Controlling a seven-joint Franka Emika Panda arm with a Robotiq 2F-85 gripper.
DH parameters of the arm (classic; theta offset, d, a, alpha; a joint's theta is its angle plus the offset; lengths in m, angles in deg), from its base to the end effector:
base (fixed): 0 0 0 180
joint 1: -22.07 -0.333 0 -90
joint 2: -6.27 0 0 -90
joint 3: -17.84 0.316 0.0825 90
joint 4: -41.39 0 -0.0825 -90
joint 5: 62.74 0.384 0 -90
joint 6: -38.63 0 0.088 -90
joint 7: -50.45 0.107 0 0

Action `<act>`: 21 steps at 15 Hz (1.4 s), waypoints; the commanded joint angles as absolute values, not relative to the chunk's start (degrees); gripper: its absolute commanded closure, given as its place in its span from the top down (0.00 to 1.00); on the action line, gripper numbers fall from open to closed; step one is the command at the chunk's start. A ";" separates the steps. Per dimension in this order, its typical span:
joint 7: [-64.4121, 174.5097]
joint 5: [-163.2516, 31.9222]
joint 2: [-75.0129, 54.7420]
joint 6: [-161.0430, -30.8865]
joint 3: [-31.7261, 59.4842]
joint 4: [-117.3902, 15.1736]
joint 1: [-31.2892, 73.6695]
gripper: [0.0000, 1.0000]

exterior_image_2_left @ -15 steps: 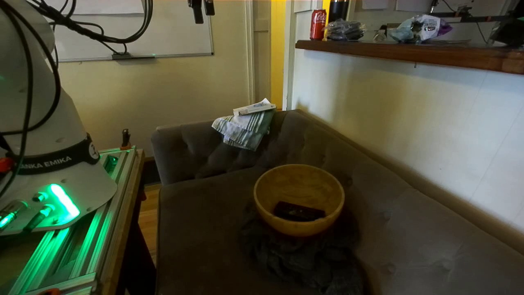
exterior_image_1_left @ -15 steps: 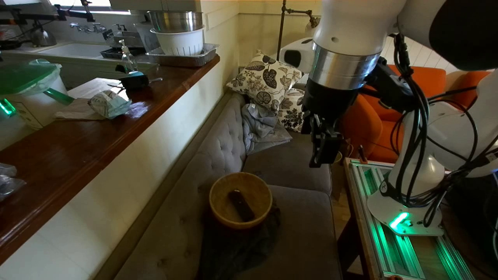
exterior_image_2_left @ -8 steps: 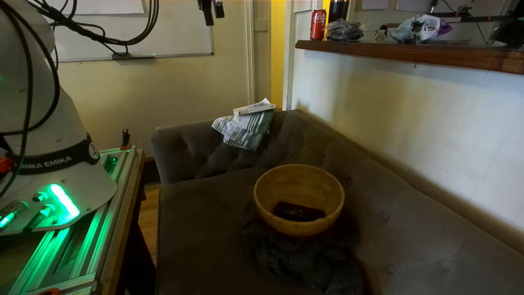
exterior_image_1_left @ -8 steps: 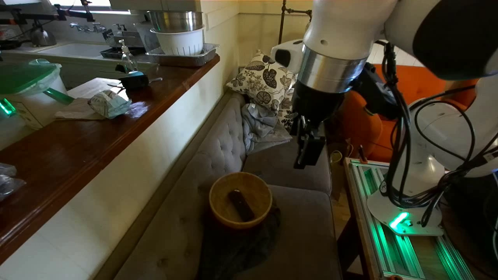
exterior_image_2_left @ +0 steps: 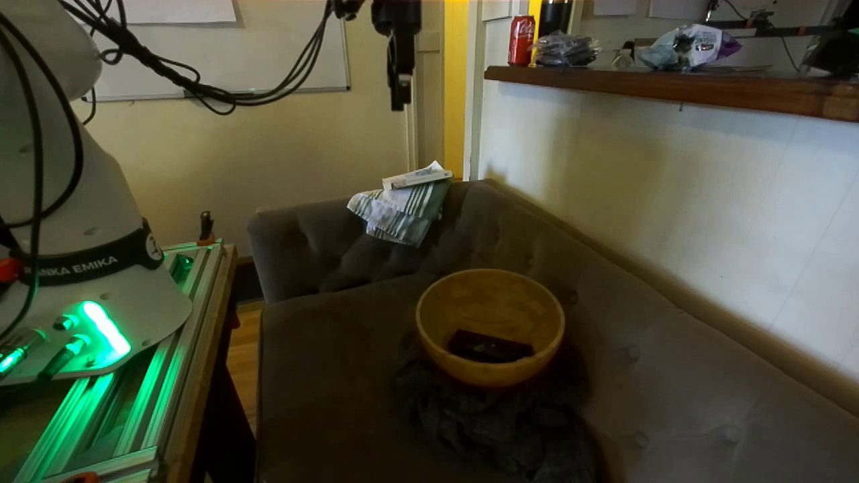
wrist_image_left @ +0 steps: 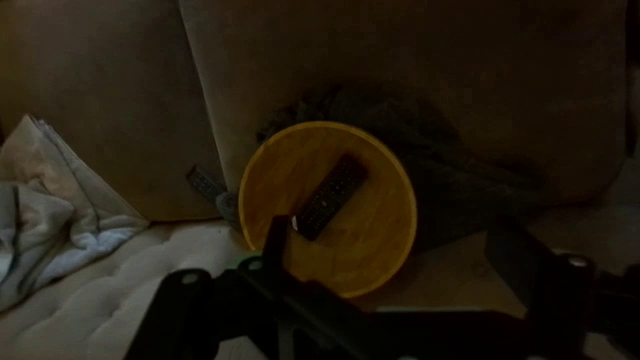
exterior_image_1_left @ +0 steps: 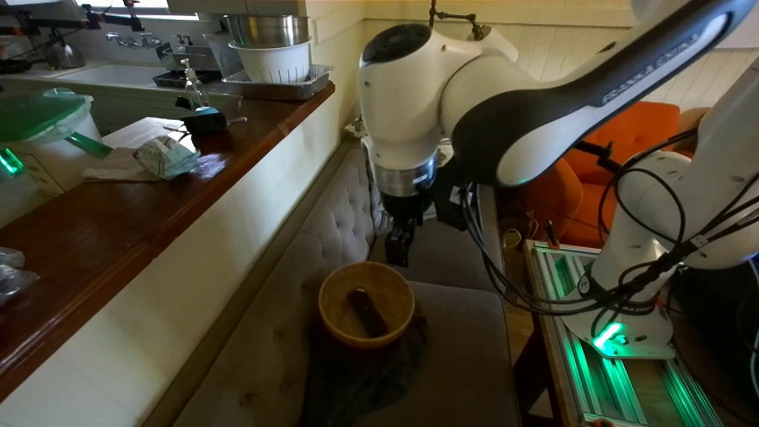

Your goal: Put the black remote control on the counter.

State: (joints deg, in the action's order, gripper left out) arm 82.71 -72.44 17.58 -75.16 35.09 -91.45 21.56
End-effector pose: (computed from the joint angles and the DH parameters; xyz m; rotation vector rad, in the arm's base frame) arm 0.4438 0.1330 0.4079 2.8790 -0.2642 -0.0653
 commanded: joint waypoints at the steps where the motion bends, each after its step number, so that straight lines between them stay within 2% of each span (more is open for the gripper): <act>1: 89.64 -72.26 7.32 -76.41 30.61 -87.58 21.89 1.00; 3: 87.89 -68.07 2.99 -75.24 27.22 -85.68 21.41 1.00; 4: 87.80 -71.23 7.36 -76.32 27.32 -88.98 19.95 1.00; 10: 86.14 -66.63 2.78 -76.27 24.38 -86.34 20.46 1.00; 21: 81.95 -45.16 -21.90 -73.81 14.36 -69.48 26.27 1.00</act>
State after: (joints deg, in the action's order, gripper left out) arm 83.24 -48.84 -14.53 -75.91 15.38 -75.78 25.46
